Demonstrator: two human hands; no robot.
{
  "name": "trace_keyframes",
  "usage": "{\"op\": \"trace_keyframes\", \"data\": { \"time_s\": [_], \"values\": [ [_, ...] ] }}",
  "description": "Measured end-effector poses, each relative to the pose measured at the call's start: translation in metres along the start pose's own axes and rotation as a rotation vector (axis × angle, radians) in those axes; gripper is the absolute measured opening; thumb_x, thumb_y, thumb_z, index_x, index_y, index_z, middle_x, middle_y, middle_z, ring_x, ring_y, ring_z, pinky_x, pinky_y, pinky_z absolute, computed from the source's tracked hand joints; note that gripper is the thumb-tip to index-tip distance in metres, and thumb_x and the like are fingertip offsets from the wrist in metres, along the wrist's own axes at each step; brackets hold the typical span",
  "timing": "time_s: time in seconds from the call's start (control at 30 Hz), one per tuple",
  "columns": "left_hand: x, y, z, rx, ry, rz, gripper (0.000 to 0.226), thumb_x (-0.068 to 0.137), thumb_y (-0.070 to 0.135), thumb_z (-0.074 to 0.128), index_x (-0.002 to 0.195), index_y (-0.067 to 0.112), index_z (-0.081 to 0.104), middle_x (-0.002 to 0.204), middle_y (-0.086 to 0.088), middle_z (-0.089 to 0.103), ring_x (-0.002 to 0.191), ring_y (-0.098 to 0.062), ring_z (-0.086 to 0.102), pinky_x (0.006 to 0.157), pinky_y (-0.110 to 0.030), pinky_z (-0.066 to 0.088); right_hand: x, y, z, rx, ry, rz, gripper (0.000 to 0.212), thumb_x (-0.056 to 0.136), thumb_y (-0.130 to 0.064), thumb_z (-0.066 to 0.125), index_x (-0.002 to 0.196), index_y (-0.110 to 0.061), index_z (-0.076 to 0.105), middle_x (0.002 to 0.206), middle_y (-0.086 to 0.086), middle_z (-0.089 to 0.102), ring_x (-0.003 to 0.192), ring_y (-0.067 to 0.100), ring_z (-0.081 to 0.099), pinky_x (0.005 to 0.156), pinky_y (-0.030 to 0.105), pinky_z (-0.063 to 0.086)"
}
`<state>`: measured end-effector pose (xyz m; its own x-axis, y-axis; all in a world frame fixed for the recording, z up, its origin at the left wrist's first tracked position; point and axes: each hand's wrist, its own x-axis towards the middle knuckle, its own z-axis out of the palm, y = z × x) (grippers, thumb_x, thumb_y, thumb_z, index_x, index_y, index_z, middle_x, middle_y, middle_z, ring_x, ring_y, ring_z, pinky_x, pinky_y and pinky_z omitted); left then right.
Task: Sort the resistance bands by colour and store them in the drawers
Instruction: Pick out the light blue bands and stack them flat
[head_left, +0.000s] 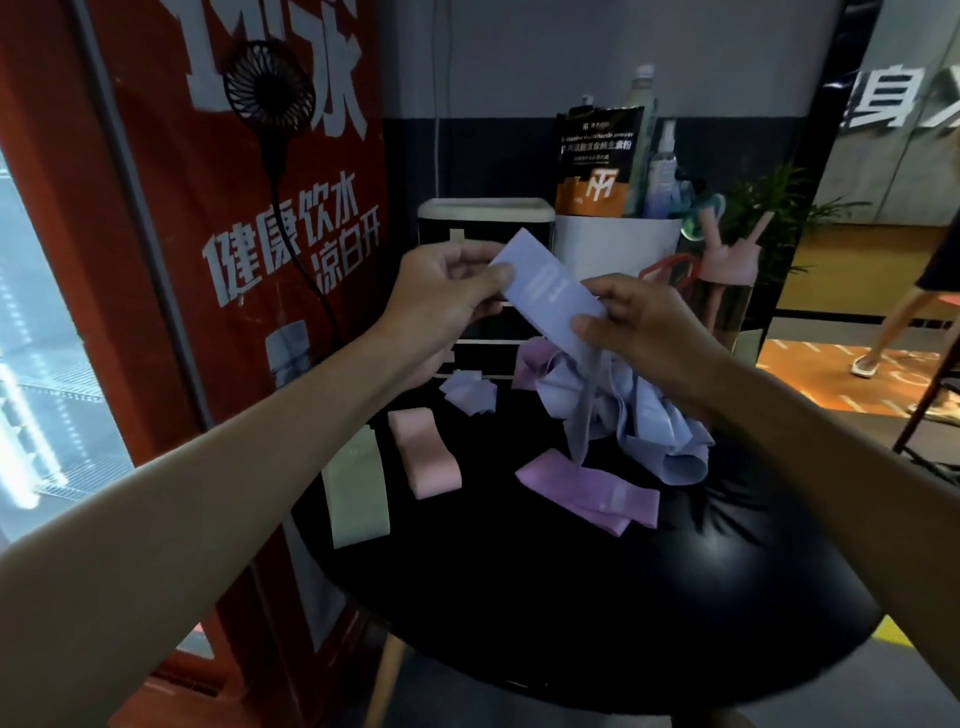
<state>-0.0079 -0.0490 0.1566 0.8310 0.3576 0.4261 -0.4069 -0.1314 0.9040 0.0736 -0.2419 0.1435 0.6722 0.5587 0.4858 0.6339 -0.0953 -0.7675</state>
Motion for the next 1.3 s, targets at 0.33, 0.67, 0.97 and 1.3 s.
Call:
{"op": "trace_keyframes", "data": {
  "time_s": [0.33, 0.67, 0.97, 1.3],
  "values": [
    [-0.021, 0.022, 0.036, -0.056, -0.121, -0.009, 0.038, 0.094, 0.01, 0.067, 0.13, 0.007, 0.055, 0.106, -0.007, 0.073, 0.1, -0.02, 0.072, 0.087, -0.036, 0.059, -0.01, -0.033, -0.01, 0.105, 0.139, 0.03, 0.023, 0.092, -0.013, 0.065, 0.1, 0.008, 0.061, 0.087, 0.035, 0.062, 0.067, 0.031, 0.051, 0.063, 0.038, 0.047],
    [-0.073, -0.063, 0.037, 0.023, -0.584, -0.356, 0.019, 0.096, 0.011, 0.062, 0.111, 0.0, 0.069, 0.098, -0.006, 0.074, 0.09, -0.017, 0.069, 0.078, -0.026, 0.053, -0.037, -0.005, -0.029, 0.385, 0.423, 0.185, 0.019, 0.094, -0.005, 0.059, 0.1, 0.012, 0.058, 0.09, 0.026, 0.064, 0.071, 0.029, 0.065, 0.06, 0.033, 0.057],
    [-0.095, -0.094, 0.003, 0.258, -0.654, -0.392, 0.029, 0.093, 0.01, 0.067, 0.122, 0.011, 0.063, 0.096, -0.004, 0.074, 0.089, -0.011, 0.07, 0.077, -0.019, 0.052, -0.122, 0.073, -0.041, 0.262, 0.585, 0.348, 0.031, 0.088, 0.004, 0.061, 0.116, -0.006, 0.049, 0.102, 0.016, 0.064, 0.084, 0.022, 0.072, 0.063, 0.031, 0.058],
    [-0.099, -0.122, -0.015, 0.649, -0.575, -0.253, 0.013, 0.083, 0.025, 0.08, 0.091, 0.018, 0.072, 0.076, -0.004, 0.073, 0.067, -0.024, 0.067, 0.067, -0.038, 0.054, -0.201, 0.108, -0.029, -0.244, 0.52, 0.431, 0.02, 0.089, 0.0, 0.057, 0.089, -0.019, 0.064, 0.074, 0.003, 0.061, 0.061, 0.009, 0.05, 0.052, 0.018, 0.037]
  ]
}}
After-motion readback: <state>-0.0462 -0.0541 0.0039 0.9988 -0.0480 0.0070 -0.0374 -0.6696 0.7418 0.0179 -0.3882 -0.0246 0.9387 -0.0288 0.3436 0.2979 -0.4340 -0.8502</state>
